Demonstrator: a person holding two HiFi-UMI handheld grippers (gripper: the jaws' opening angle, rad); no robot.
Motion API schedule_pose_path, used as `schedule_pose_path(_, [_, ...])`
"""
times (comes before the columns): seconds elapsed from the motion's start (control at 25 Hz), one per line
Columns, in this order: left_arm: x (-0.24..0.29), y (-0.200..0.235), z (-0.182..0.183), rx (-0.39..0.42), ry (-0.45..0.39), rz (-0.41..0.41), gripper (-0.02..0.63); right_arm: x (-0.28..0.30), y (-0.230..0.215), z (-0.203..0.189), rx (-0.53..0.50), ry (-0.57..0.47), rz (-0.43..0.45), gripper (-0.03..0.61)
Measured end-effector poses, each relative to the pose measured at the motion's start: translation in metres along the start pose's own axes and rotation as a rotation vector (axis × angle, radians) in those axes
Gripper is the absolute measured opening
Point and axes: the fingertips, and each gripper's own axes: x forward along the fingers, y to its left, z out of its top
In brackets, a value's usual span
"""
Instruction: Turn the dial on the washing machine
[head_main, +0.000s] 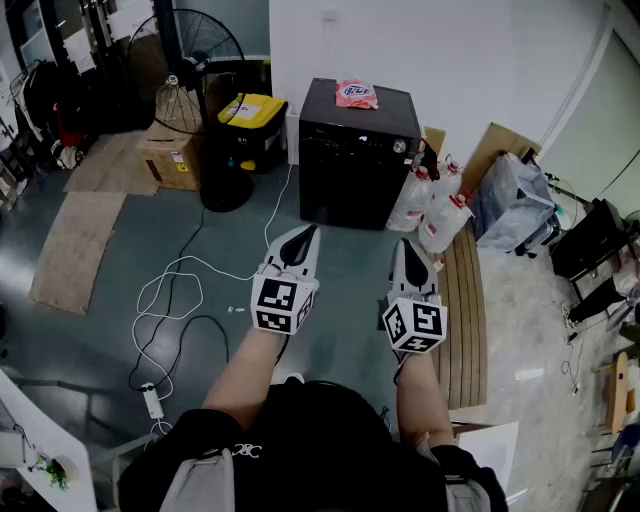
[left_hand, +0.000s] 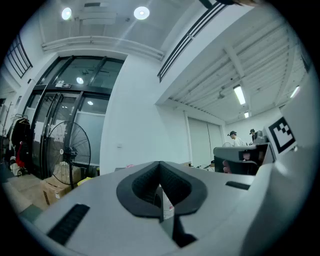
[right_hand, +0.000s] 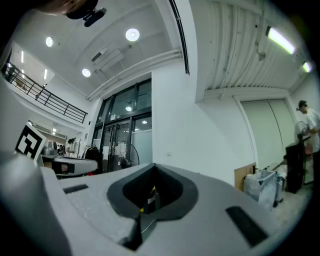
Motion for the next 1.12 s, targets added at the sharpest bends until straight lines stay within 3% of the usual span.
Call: schedule_pose_path(1.12, [0.058,0.052,-0.025,-0.02,0.025,-0.126,-0.009,0.062,0.013,-0.04,-0.015,0.05,-0.134,-0.005])
